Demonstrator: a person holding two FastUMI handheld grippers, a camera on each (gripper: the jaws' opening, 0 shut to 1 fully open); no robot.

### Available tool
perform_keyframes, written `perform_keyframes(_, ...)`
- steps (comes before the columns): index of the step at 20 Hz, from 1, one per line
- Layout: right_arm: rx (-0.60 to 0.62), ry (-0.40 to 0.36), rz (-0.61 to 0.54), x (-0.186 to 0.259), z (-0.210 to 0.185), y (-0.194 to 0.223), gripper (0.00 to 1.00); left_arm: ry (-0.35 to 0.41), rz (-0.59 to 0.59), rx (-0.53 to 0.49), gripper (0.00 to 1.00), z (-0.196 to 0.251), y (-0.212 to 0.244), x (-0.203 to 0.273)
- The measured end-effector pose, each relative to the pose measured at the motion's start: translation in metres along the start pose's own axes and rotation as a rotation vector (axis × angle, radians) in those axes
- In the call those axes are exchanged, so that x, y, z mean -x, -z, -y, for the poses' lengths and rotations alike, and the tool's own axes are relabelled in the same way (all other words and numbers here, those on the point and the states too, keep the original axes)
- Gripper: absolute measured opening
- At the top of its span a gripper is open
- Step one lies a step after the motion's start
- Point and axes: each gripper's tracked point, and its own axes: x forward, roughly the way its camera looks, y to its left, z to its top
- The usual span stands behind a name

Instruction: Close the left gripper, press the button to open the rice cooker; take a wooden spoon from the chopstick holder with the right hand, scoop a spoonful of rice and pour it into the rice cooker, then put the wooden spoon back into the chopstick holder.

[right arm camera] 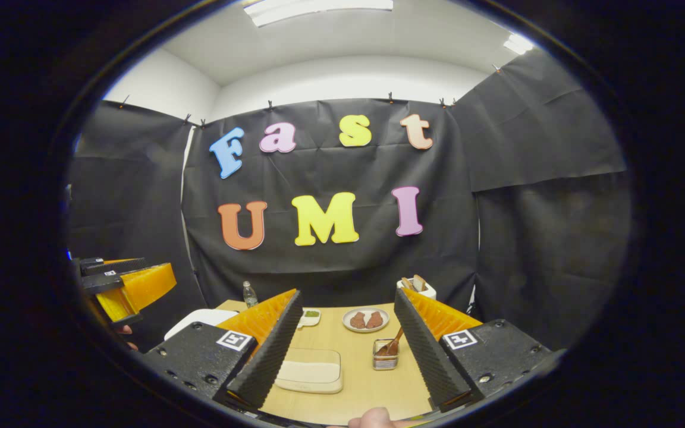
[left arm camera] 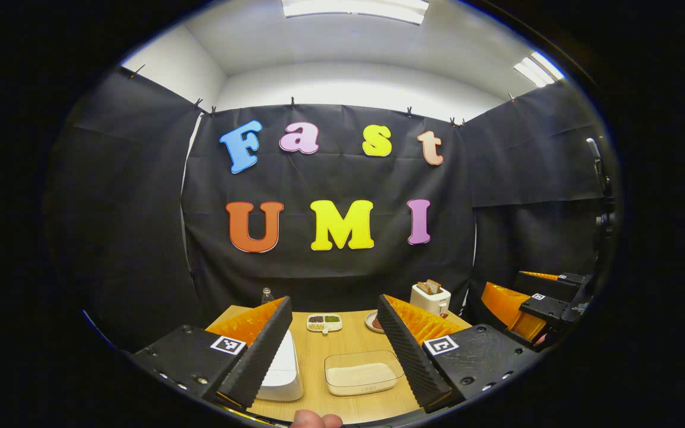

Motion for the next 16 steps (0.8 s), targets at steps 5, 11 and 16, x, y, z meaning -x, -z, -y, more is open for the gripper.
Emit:
perform_keyframes(5, 0.008, 0.011, 0.000, -0.002, -0.006, 0.000, 1.00, -0.042, 0.016, -0.011, 0.93, -0.018, -0.002, -0.001)
perform_keyframes(11, 0.001, 0.013, -0.012, -0.005, -0.014, 0.004, 1.00, -0.039, 0.008, -0.033, 0.93, -0.021, 0.004, -0.004)
perform_keyframes(16, 0.004, 0.011, -0.015, -0.007, -0.019, 0.004, 1.00, -0.046, 0.025, -0.040, 0.93, -0.025, 0.000, -0.007)
